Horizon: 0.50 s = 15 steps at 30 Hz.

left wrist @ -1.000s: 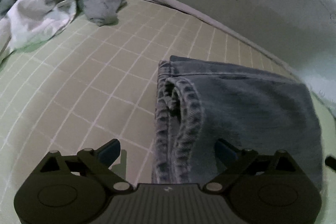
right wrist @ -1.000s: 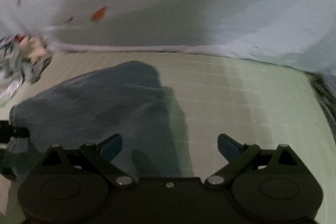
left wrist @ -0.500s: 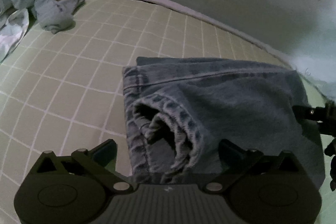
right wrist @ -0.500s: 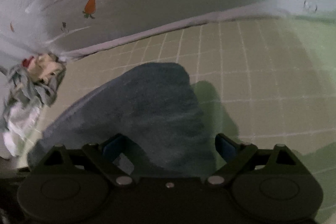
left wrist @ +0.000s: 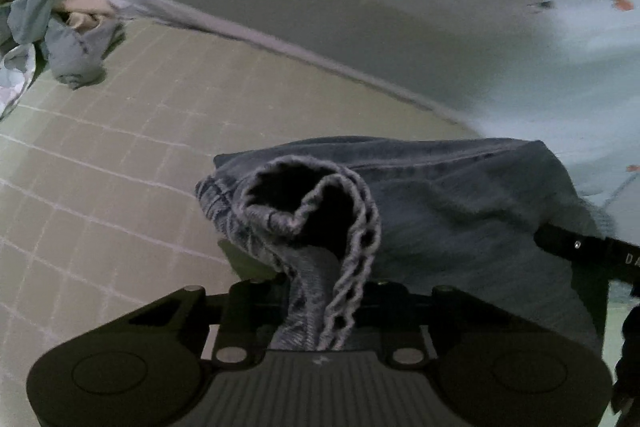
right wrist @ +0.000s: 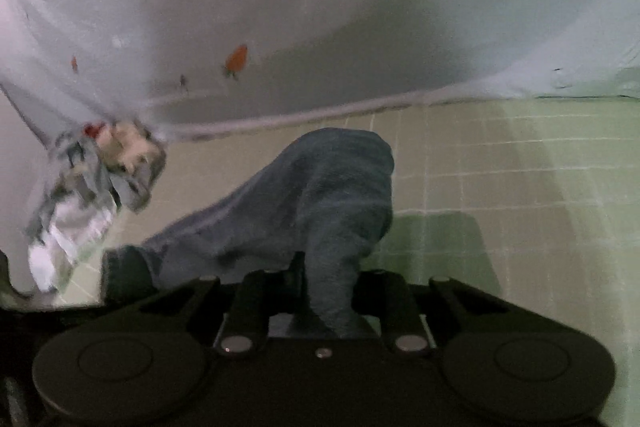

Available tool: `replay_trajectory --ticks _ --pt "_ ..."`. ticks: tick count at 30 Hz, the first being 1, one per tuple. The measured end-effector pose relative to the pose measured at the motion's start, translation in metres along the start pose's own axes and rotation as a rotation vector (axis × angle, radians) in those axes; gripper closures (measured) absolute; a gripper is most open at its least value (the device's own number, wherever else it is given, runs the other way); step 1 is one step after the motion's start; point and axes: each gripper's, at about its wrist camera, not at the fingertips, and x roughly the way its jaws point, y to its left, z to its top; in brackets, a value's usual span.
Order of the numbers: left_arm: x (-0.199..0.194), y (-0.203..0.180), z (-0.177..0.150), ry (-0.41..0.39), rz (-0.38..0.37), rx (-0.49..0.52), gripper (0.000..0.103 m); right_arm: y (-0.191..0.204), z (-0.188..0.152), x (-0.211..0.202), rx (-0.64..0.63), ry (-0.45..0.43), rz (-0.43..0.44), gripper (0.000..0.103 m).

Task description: Fold clothes

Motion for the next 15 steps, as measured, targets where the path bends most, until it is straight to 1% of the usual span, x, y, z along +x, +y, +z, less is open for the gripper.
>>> replay_trajectory --ticks 3,7,10,13,15 --pt "-0.021 -0.020 -0.013 -0.017 -0.049 0.029 0.077 0.005 -0.015 -0.044 0.012 -0.052 -0.051 0.085" --pt "-0.043 -0.038 -0.031 -0.010 -0.121 0.087 0.077 0.014 -0.036 -0.096 0.048 -0.105 -0.130 0.084" --pt "-0.057 -0.047 -0.046 0.008 -0.180 0.121 0.077 0.021 -0.053 -0.125 0.101 -0.130 -0.193 0.084" --pt "-0.060 -0.050 -0.052 0.068 -0.266 0.087 0.078 0.024 -0.071 -0.150 0.133 -0.155 -0.254 0.085" --pt "-0.064 -0.061 -0.057 0.070 -0.302 0.149 0.078 0.024 -0.083 -0.167 0.137 -0.169 -0.294 0.085"
